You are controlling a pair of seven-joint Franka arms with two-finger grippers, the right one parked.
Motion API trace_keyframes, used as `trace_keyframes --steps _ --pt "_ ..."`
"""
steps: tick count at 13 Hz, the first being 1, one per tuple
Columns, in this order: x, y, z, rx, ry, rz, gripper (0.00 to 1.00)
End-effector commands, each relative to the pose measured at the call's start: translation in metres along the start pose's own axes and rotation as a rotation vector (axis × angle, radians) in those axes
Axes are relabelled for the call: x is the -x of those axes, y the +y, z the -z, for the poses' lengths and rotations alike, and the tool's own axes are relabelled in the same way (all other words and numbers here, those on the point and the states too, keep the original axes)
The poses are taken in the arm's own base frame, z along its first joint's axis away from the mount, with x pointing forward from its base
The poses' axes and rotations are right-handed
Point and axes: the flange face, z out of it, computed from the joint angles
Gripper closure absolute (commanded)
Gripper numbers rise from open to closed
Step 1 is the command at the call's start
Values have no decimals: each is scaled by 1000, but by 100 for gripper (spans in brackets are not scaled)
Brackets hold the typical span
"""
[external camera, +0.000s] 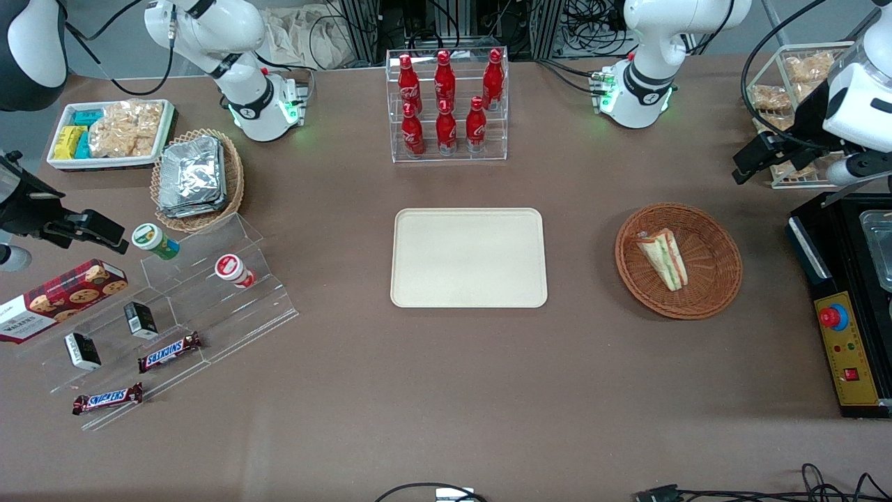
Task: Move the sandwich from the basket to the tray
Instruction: 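Lower the open left gripper over the wrapped sandwich in the wicker basket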
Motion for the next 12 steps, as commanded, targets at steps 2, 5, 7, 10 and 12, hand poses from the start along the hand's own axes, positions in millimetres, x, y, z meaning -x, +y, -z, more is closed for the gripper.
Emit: trace_keyframes --steps 2,5,7,10,12 --pt "4 5 2 11 10 -4 0" --pt "5 2 -10 -10 -17 -2 0" --pt "6 -4 -50 -46 -66 14 0" --pt "6 -18 -121 -49 -52 59 0" --pt "11 -30 -173 -31 -12 101 0"
